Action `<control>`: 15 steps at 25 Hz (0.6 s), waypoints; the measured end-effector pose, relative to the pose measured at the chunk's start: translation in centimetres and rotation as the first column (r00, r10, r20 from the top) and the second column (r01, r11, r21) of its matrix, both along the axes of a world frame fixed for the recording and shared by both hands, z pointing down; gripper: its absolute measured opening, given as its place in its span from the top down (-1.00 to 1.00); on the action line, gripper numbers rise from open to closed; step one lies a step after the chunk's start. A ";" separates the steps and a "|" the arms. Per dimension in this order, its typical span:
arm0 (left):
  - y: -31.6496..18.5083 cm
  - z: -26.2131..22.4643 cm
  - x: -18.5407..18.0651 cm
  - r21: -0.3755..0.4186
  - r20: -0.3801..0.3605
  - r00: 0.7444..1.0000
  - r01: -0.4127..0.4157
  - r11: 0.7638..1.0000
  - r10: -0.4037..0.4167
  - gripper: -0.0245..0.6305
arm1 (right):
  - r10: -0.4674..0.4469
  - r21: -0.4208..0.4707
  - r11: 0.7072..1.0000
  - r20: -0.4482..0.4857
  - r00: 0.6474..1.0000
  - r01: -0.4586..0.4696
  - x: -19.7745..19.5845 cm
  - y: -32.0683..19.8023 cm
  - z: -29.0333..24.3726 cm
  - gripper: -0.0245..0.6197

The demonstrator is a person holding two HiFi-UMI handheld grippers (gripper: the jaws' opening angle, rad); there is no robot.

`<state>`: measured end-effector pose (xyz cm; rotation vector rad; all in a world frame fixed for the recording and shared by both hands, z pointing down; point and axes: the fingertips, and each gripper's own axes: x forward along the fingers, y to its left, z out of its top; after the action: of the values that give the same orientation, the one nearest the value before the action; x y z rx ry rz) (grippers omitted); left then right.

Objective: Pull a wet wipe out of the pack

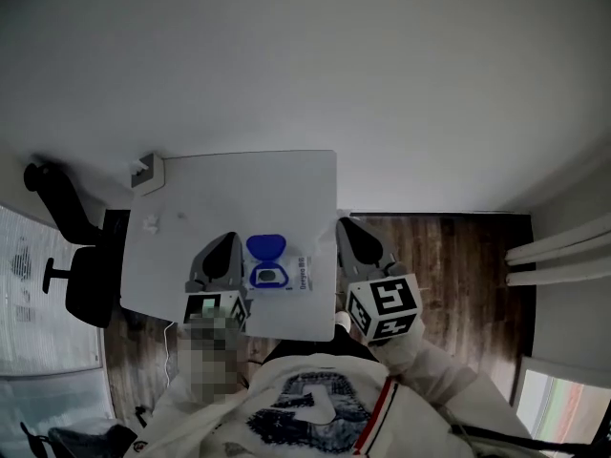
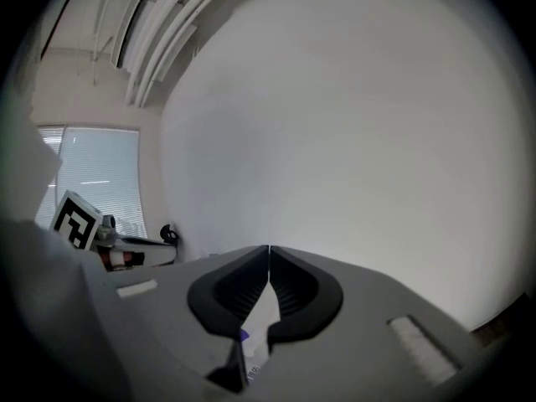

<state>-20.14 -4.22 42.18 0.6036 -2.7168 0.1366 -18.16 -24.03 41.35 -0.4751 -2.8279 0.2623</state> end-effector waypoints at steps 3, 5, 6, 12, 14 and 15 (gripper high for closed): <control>-0.5 -0.1 0.7 -0.004 0.001 1.000 -0.021 1.000 0.021 0.91 | 0.007 0.003 1.000 0.019 1.000 -0.007 0.9 -0.3 -0.5 0.89; -1.0 -0.4 1.0 0.004 0.007 0.999 -0.039 0.999 0.039 0.91 | 0.017 -0.001 1.000 0.029 0.999 -0.017 1.6 -0.5 -1.0 0.90; -1.3 -0.6 1.1 0.008 0.012 0.999 -0.049 0.999 0.049 0.91 | 0.023 -0.001 1.000 0.033 0.999 -0.023 1.9 -0.5 -1.2 0.90; -0.8 -1.6 2.4 0.040 0.037 0.994 -0.103 0.994 0.102 0.91 | 0.064 0.024 0.998 0.043 0.997 -0.065 4.3 0.9 -2.0 0.90; 0.4 -1.7 3.3 0.044 0.040 0.993 -0.117 0.992 0.115 0.91 | 0.088 0.025 0.996 0.040 0.995 -0.089 5.5 2.0 -2.1 0.90; 1.0 -1.7 3.8 0.049 0.039 0.992 -0.124 0.991 0.122 0.91 | 0.100 0.025 0.995 0.038 0.994 -0.101 6.1 2.6 -2.2 0.90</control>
<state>-16.30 -3.22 40.49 0.7918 -2.7245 0.1096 -12.02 -21.42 39.16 -0.3363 -2.8915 0.2375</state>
